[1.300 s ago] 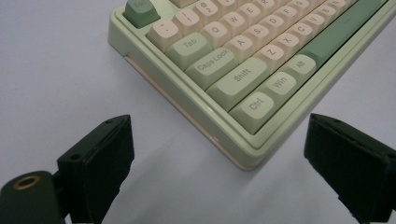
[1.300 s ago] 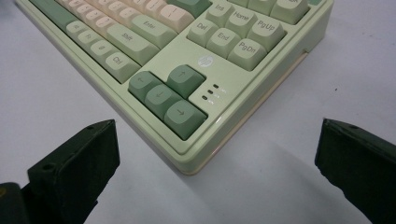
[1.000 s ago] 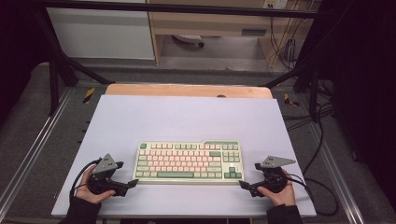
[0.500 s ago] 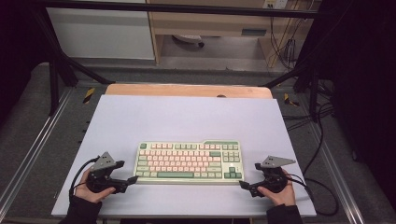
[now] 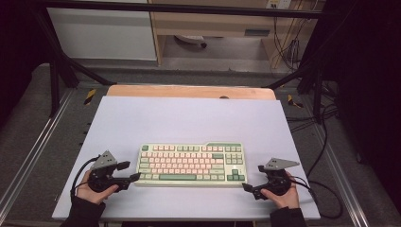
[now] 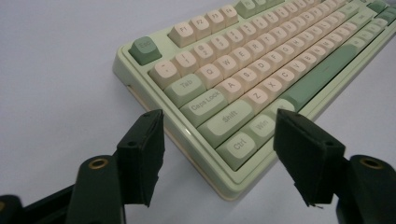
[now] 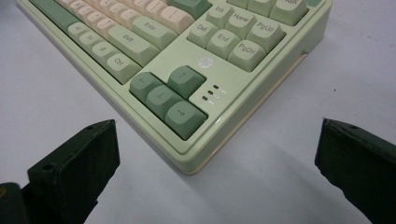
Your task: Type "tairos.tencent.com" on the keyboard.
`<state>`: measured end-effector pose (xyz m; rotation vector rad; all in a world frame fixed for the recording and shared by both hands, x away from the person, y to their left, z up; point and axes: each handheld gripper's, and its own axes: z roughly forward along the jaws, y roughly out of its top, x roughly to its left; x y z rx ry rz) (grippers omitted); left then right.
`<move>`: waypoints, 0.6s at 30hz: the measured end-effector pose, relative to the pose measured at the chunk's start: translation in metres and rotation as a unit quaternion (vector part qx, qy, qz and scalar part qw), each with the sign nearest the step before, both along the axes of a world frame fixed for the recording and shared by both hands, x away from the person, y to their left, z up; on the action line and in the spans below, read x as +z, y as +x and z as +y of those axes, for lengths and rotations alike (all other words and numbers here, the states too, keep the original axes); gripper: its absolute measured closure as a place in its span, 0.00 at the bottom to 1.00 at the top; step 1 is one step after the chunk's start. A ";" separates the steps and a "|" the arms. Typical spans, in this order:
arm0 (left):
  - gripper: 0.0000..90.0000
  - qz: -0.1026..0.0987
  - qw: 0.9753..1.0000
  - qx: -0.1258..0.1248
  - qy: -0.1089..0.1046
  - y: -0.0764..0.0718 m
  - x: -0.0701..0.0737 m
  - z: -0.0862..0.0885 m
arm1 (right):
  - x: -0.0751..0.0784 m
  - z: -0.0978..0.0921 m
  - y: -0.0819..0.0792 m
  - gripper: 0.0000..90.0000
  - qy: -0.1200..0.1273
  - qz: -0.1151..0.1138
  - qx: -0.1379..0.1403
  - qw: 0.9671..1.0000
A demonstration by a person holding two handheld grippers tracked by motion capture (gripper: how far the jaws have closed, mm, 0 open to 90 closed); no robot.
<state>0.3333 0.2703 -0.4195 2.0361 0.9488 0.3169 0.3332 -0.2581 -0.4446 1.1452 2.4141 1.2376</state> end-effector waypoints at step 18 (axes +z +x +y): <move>0.68 0.011 1.000 -0.006 0.010 0.007 0.009 -0.023 | 0.000 0.000 0.000 0.01 -0.001 0.001 0.001 1.000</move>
